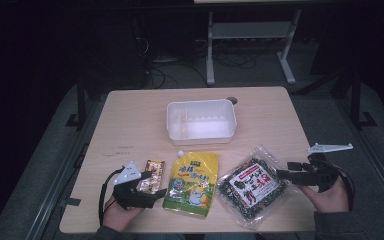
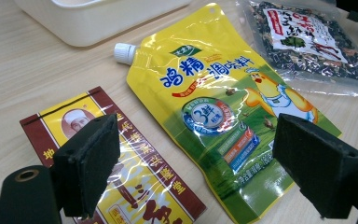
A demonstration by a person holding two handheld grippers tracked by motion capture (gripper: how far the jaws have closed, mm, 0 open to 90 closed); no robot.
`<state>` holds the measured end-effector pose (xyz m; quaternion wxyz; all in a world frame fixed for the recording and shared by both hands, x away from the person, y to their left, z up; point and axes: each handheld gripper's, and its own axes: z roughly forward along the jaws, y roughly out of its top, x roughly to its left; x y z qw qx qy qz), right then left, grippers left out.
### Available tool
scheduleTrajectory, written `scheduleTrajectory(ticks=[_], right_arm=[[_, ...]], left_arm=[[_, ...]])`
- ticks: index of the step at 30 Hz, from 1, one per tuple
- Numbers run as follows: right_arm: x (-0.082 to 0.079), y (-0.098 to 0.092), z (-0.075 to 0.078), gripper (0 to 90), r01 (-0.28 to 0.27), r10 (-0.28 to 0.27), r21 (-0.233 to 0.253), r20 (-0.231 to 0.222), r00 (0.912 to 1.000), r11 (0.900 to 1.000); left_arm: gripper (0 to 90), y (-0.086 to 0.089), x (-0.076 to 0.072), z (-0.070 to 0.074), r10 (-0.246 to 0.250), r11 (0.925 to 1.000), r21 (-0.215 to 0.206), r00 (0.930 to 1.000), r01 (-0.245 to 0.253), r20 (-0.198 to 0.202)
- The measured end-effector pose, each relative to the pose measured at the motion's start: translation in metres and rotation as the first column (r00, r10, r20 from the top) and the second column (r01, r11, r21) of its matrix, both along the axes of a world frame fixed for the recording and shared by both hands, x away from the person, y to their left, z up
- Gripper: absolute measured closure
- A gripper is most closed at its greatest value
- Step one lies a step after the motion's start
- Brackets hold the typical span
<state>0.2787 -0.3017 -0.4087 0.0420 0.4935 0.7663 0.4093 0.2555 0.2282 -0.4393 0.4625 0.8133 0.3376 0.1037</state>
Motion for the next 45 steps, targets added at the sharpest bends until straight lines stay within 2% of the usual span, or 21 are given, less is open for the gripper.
scheduleTrajectory(ticks=[9, 15, 21, 26, 35, 41, 45], right_arm=[[-0.003, -0.021, -0.004, 39.5, 0.081, -0.082, -0.029, -0.035, 0.996, 0.996], [-0.006, -0.036, -0.009, 42.0, 0.137, -0.14, -0.052, -0.07, 0.9876, 0.989], [-0.008, -0.046, -0.016, 42.6, 0.167, -0.173, -0.069, -0.109, 0.9788, 0.984], [-0.01, -0.052, -0.019, 43.0, 0.19, -0.2, -0.088, -0.121, 0.9723, 0.978], [-0.012, -0.062, -0.026, 44.4, 0.211, -0.222, -0.084, -0.149, 0.9637, 0.974], [-0.01, -0.062, -0.03, 45.0, 0.204, -0.212, -0.063, -0.167, 0.9629, 0.977], [-0.009, -0.061, -0.033, 45.7, 0.195, -0.204, -0.069, -0.18, 0.9623, 0.978]], left_arm=[[14.5, -0.001, 0.0, -0.001, -0.001, 1.0, -0.001, 1.0, 0.001, -0.004], [14.6, -0.001, 0.0, -0.001, 0.0, 1.0, -0.004, 1.0, 0.0, -0.006], [14.6, -0.004, 0.0, -0.002, -0.006, 1.0, 0.003, 1.0, 0.006, -0.007], [14.6, -0.004, 0.0, -0.002, -0.005, 1.0, 0.002, 1.0, 0.005, -0.008], [14.7, -0.006, 0.0, -0.002, -0.009, 0.9999, 0.009, 0.9999, 0.009, -0.01], [14.7, -0.005, 0.001, -0.003, -0.01, 0.9999, 0.009, 0.9999, 0.01, -0.012], [14.7, -0.006, 0.001, -0.002, -0.012, 0.9997, 0.022, 0.9999, 0.012, -0.006]])
